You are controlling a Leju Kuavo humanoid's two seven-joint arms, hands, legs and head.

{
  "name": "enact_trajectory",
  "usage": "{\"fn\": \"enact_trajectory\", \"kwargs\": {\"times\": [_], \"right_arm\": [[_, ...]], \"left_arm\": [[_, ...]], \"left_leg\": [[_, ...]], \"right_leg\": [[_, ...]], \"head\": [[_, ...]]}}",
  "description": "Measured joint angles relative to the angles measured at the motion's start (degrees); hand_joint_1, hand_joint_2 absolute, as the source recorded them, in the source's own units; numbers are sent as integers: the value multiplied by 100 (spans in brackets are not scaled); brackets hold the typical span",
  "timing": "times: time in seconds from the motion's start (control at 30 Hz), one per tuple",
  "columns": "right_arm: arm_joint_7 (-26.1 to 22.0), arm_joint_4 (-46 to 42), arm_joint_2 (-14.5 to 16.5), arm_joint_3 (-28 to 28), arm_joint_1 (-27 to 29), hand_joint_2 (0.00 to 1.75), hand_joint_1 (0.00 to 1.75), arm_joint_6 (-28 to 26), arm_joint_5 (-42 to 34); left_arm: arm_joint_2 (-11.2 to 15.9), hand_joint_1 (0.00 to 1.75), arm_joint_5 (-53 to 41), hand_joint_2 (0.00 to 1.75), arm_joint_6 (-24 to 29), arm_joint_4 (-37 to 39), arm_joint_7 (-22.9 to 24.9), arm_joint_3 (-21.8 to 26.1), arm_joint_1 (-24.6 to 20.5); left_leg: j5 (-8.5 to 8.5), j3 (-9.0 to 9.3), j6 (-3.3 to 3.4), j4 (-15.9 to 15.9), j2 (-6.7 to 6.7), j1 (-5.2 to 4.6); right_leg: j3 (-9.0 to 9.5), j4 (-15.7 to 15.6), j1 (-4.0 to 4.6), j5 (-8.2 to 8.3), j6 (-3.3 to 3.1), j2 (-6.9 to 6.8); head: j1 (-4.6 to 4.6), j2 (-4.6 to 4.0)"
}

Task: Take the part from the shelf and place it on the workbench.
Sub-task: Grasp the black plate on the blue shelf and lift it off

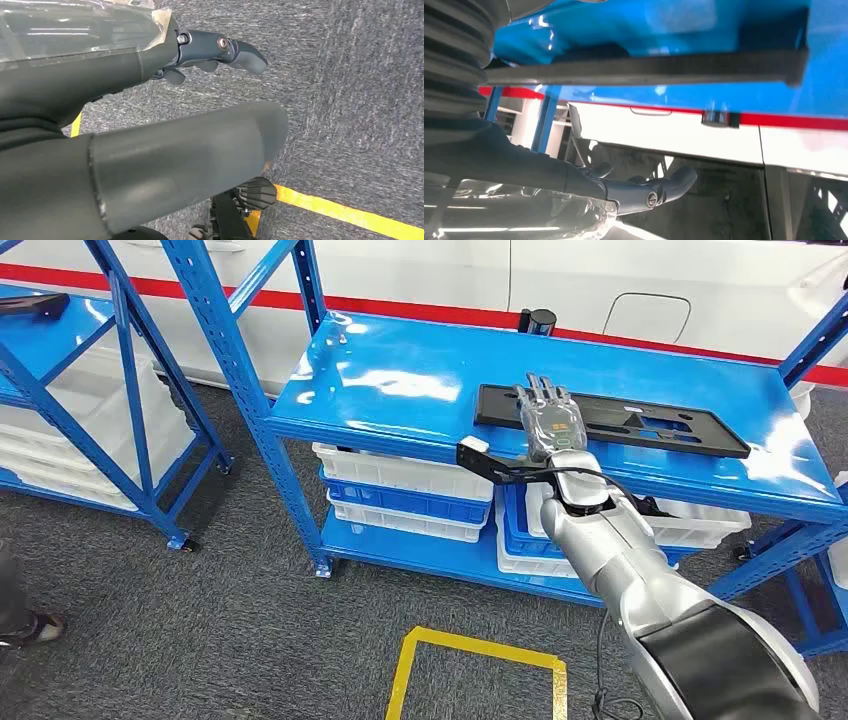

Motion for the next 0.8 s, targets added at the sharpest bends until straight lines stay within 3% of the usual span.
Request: {"fn": "enact_trajectory", "kwargs": {"times": [0.07,0.1,0.17,0.27,0.33,0.43,0.47,0.5,0.53,0.6,0.63,0.7,0.8], "right_arm": [[14,1,-10,2,-4,175,0,-12,3],[26,3,-19,4,-9,175,0,-27,5],[43,5,-34,9,-17,175,0,-58,11],[49,8,-69,12,-21,175,0,-76,12],[53,7,-84,11,-33,175,0,-79,11],[54,8,-81,12,-23,175,0,-81,11],[54,9,-82,12,-12,175,0,-81,11],[54,9,-83,12,-3,175,0,-81,11],[54,9,-83,12,4,175,0,-81,11],[54,9,-82,12,1,175,0,-81,11],[58,9,-84,12,-6,175,0,-83,11],[67,9,-89,12,-16,175,0,-87,10],[68,9,-115,11,-19,175,0,-99,1]], "left_arm": [[-2,0,-5,0,-10,1,0,1,-1],[-3,0,-11,0,-21,1,0,1,-2],[-4,0,-24,0,-41,0,0,0,-10],[-5,0,-27,0,-45,1,0,0,-14],[-2,0,-27,0,-45,0,0,0,-16],[-2,0,-31,0,-46,1,0,-1,-17],[-2,0,-33,0,-47,1,0,-1,-15],[-2,0,-33,0,-46,2,0,-1,-14],[-2,0,-33,0,-47,2,0,-1,-12],[3,0,-32,0,-46,2,0,-1,-16],[5,0,-33,0,-48,2,0,-1,-20],[8,0,-41,0,-52,2,3,-1,-28],[3,0,-67,0,-55,3,15,-1,-35]], "left_leg": [[-19,16,-21,11,-4,0],[-43,22,-48,30,-7,-11],[-96,26,-105,67,-8,-31],[-145,21,-188,89,-1,-10],[-290,-82,-257,315,9,18],[-756,-623,-351,1373,15,55],[-826,-804,-369,1658,15,64],[-784,-892,-376,1743,16,71],[-634,-860,-373,1593,18,76],[-206,-500,-334,790,20,77],[-69,-317,-307,425,20,67],[-5,-142,-244,89,18,34],[2,-82,-133,48,18,11]], "right_leg": [[238,-513,-10,219,41,-11],[444,-947,-13,394,62,-23],[707,-1473,-10,587,25,-36],[753,-1540,-17,608,-104,-29],[796,-1561,-59,604,-183,-25],[839,-1567,-68,574,-245,-21],[846,-1566,-64,567,-250,-19],[854,-1565,-61,560,-252,-17],[866,-1565,-60,553,-248,-13],[903,-1565,-60,531,-223,-6],[915,-1566,-44,516,-199,-2],[925,-1571,-19,487,-143,-1],[925,-1563,-4,457,-49,-5]], "head": [[15,0],[31,0],[31,0],[1,0],[-32,0],[-113,0],[-119,0],[-122,0],[-127,0],[-141,0],[-145,0],[-133,0],[-108,0]]}}
